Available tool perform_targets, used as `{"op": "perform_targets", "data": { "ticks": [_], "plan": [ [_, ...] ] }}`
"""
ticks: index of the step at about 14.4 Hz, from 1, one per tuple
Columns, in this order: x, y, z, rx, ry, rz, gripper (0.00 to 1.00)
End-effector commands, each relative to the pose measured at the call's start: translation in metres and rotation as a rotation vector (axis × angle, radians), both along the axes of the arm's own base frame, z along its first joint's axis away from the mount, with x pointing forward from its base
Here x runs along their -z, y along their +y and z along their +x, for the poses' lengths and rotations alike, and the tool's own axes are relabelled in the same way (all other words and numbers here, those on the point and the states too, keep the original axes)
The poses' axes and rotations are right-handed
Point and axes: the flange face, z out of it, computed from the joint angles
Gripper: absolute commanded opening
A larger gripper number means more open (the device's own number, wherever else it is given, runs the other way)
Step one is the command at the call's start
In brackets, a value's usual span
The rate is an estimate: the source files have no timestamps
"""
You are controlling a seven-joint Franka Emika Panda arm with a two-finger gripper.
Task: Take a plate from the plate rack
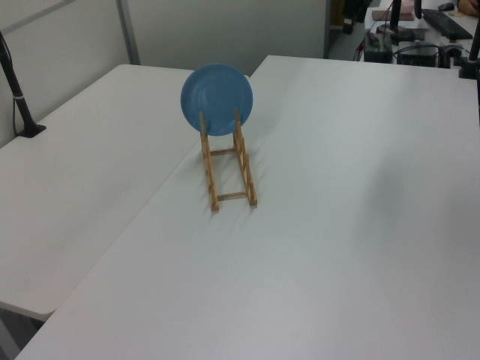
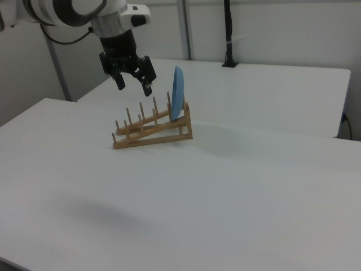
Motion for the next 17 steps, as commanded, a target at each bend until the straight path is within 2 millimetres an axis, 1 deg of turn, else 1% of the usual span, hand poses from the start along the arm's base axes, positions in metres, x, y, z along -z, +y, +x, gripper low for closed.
{"op": "perform_targets", "data": {
  "ticks": [1, 13, 17],
  "plan": [
    [0.0008, 0.0044, -0.0070, -0.025, 0.004, 0.020, 1.00],
    [-0.0001, 0.0056, -0.0067, -0.019, 0.001, 0.023, 1.00],
    [0.0025, 0.0049, -0.0060, -0.049, 0.008, 0.014, 1.00]
  ]
}}
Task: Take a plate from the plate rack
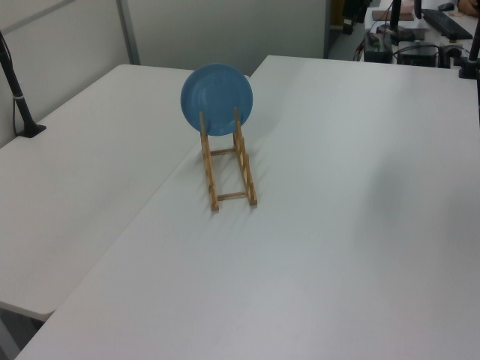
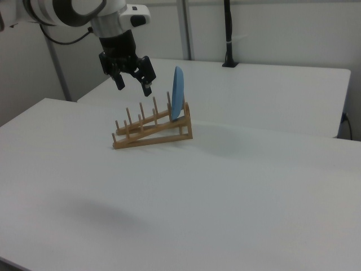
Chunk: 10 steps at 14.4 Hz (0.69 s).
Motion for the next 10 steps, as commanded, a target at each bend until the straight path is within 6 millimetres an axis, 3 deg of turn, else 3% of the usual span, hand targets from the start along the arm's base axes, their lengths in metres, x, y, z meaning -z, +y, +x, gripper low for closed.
{"op": "perform_targets", "data": {
  "ticks": [1, 6, 8, 10],
  "plan": [
    [0.002, 0.003, -0.006, -0.080, 0.007, 0.005, 1.00],
    [0.005, -0.008, -0.005, -0.250, 0.015, -0.025, 1.00],
    [0.023, -0.013, 0.010, -0.236, 0.023, -0.023, 1.00],
    [0.021, -0.017, 0.031, -0.232, -0.090, -0.056, 1.00]
  ]
}}
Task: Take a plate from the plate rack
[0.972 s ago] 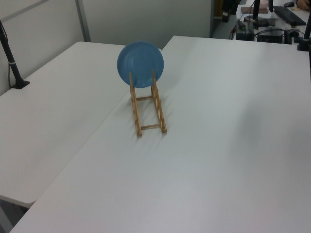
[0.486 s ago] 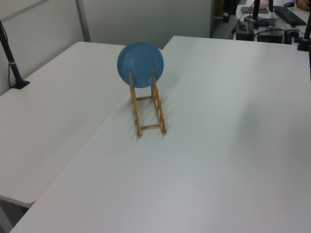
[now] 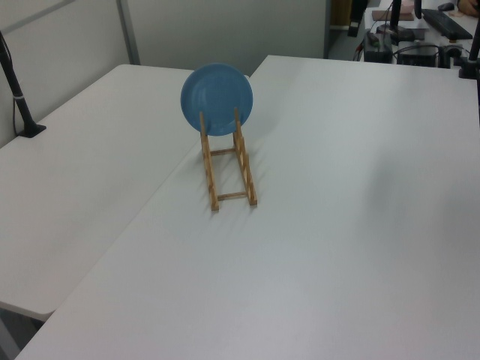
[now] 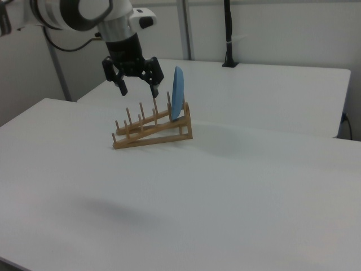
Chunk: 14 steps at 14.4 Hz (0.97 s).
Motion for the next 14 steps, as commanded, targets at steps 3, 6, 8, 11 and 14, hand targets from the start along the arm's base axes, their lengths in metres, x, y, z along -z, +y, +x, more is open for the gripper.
{"op": "perform_targets", "data": {
  "ticks": [3, 6, 8, 11, 14],
  "plan": [
    [0.019, -0.005, 0.062, 0.127, -0.288, 0.003, 1.00],
    [0.035, 0.026, 0.095, 0.322, -0.449, 0.057, 1.00],
    [0.055, 0.043, 0.114, 0.444, -0.503, 0.061, 1.00],
    [0.081, 0.057, 0.132, 0.532, -0.567, 0.056, 1.00],
    [0.099, 0.079, 0.150, 0.537, -0.647, 0.077, 0.99]
  ]
}}
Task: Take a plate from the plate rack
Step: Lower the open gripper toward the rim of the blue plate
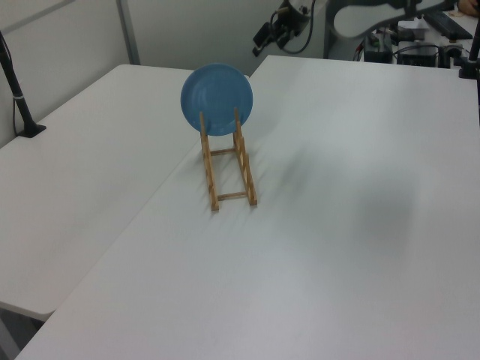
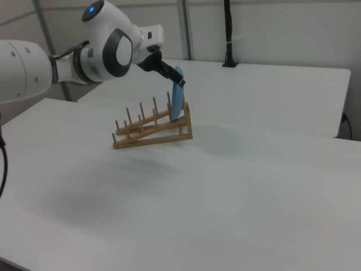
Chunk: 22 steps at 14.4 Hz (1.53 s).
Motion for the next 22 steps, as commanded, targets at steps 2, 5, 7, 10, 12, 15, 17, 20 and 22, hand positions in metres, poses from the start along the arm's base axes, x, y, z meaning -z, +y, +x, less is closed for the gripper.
{"op": "perform_targets", "data": {
  "ticks": [2, 5, 7, 10, 12, 15, 17, 20, 22],
  "plan": [
    [0.010, 0.020, 0.026, 0.015, -0.090, -0.027, 0.97],
    [0.023, 0.036, 0.036, -0.069, -0.140, -0.128, 0.96],
    [0.037, 0.047, 0.039, -0.118, -0.133, -0.205, 0.90],
    [0.053, 0.054, 0.042, -0.149, -0.115, -0.253, 0.75],
    [0.063, 0.056, 0.044, -0.154, -0.103, -0.256, 0.56],
    [0.069, 0.065, 0.044, -0.181, -0.096, -0.292, 0.41],
    [0.073, 0.065, 0.045, -0.190, -0.092, -0.311, 0.34],
    [0.079, 0.066, 0.047, -0.199, -0.087, -0.329, 0.20],
    [0.081, 0.066, 0.048, -0.208, -0.087, -0.349, 0.13]
  ]
}}
